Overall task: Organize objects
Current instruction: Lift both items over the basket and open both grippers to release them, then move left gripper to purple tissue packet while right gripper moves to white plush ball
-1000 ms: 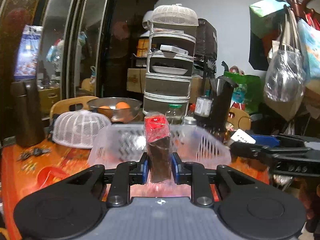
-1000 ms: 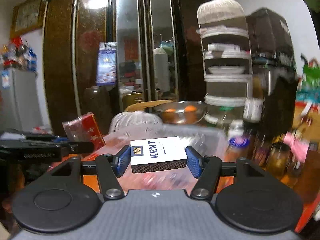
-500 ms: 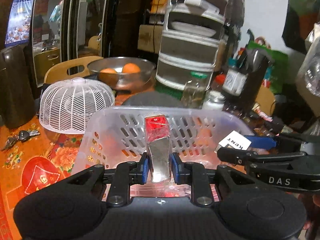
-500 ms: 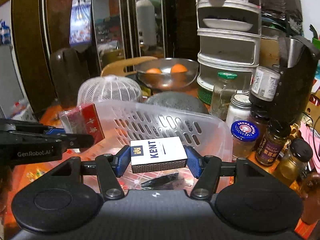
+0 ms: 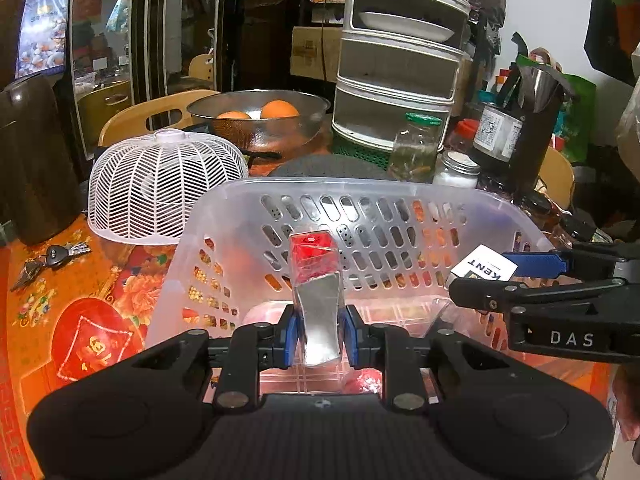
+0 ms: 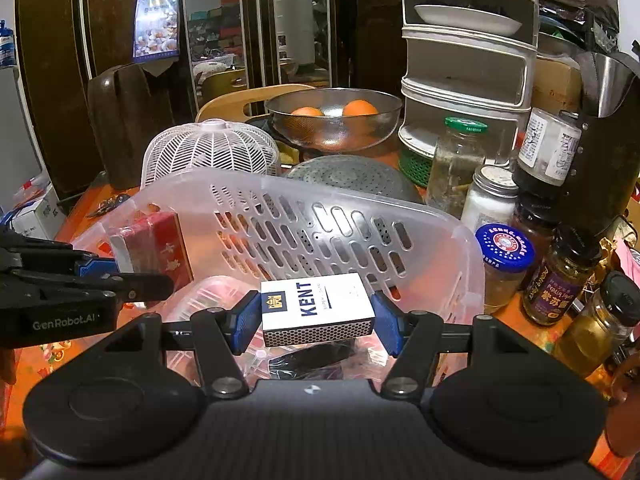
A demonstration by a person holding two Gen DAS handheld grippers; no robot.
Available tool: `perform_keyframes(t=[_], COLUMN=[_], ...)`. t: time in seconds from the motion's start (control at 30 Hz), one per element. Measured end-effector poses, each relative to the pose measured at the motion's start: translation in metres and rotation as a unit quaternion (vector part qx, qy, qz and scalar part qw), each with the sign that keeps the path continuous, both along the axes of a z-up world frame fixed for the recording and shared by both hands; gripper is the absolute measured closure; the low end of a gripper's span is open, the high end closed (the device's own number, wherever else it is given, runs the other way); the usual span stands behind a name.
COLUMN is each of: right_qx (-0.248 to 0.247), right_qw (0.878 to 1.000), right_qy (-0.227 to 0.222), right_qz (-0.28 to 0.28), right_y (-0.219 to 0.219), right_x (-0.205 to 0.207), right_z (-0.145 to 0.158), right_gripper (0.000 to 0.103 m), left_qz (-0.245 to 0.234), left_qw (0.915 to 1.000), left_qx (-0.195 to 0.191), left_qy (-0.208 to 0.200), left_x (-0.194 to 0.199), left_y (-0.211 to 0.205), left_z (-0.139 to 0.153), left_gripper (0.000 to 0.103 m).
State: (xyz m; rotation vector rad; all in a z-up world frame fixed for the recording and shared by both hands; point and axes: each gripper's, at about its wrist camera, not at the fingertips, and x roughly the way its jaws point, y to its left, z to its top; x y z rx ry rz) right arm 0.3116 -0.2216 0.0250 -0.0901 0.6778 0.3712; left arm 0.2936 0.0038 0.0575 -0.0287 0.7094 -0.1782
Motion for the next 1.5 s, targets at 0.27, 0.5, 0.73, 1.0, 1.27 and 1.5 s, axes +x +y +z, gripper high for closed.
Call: perform_keyframes(t=[0.27,0.5,0.73,1.0,1.27,1.5], right_qx=[-0.002,0.047,0.074,0.117,0.106,0.117], right_qw=[1.0,0.995,0.991,0.987,0.988,0.989], right_qy=[-0.006,-0.083,-0.103,-0.045,-0.038,-0.036], right_qz=[-0.007,-0.025,-0.042,-0.102,-0.11,-0.088], right_y=[-0.001,-0.03,-0.055,-0.088,-0.092,-0.077], right_x=[0.0,-0.063,-0.15,-0.185,-0.185,-0.182], right_z=[0.002,0.029,-0.014,-0.072,-0.08,-0.084], right_gripper=[0.023,0.003,0.0,0.0,0.0,0.0], left_qz=[0.01,-0.014,-0.02,-0.071,-0.075,-0.063], left_qw=[0.9995,0.9912,0.9948,0.9891,0.9789,0.982], left_qx=[-0.006,-0.025,-0.002,0.076,0.157,0.126], left_qy=[-0.028,-0.129,-0.099,-0.105,-0.107,-0.126], left_x=[-0.007,-0.093,-0.152,-0.156,-0.156,-0.172], left_y=[0.004,0.014,0.004,-0.046,-0.072,-0.052], left_z=[0.006,0.034,-0.03,-0.072,-0.09,-0.082], left_gripper=[0.056,0.015,0.015,0.015,0.025,0.033])
